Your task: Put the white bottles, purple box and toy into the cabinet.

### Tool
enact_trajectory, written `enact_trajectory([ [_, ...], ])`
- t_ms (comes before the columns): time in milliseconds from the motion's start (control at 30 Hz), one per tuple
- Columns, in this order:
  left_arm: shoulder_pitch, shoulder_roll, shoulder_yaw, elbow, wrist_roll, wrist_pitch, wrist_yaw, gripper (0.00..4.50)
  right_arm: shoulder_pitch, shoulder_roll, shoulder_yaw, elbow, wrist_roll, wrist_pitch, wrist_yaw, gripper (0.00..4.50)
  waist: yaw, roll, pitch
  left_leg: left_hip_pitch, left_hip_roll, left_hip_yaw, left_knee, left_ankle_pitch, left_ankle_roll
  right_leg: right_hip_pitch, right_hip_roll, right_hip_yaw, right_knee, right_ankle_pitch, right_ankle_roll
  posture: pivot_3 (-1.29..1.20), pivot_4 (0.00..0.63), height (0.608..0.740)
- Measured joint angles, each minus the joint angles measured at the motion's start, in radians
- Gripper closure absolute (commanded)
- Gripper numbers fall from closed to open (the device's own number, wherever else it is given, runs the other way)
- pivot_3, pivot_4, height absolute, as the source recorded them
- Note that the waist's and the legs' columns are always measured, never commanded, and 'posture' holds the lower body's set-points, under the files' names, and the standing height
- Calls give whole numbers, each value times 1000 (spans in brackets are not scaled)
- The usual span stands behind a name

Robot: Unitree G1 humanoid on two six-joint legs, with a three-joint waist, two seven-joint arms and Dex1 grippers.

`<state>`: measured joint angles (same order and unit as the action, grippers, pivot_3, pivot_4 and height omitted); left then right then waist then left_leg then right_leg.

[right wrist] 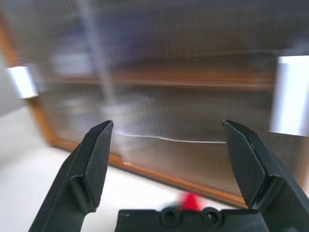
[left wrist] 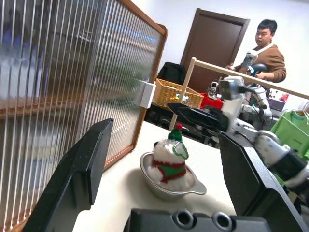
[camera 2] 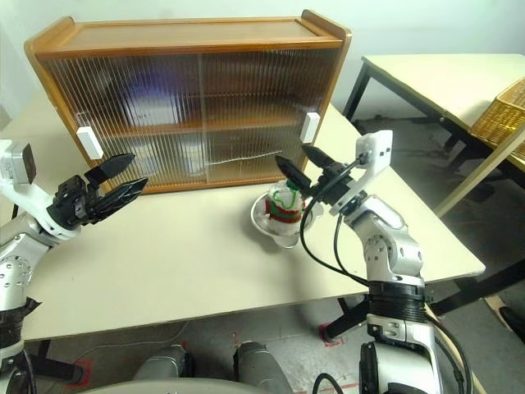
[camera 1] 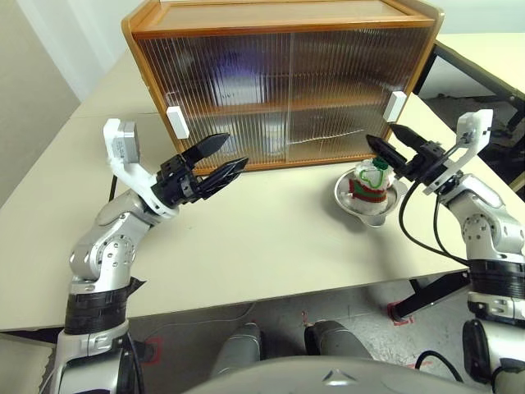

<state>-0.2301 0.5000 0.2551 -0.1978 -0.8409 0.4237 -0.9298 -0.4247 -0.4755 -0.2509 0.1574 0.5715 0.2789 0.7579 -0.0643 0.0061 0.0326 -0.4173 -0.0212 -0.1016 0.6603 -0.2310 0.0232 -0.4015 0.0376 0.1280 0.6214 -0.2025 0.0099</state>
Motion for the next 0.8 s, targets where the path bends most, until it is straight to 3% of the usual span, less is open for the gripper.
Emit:
enact_trajectory([
  [333,15,-6,6,-26,-17,0,3,0,-100,-32,-12,208,-44,-10,-26,4481,2,1,0,0,1,0,-1,0,1,0,0,0,2,0,0,-67,32,740],
  [800,23,-11,8,-37,-18,-16,16,0,-267,-44,5,471,-248,-182,-141,4481,6,3,0,0,3,0,-1,1,2,0,0,0,4,-1,-2,-53,24,740],
])
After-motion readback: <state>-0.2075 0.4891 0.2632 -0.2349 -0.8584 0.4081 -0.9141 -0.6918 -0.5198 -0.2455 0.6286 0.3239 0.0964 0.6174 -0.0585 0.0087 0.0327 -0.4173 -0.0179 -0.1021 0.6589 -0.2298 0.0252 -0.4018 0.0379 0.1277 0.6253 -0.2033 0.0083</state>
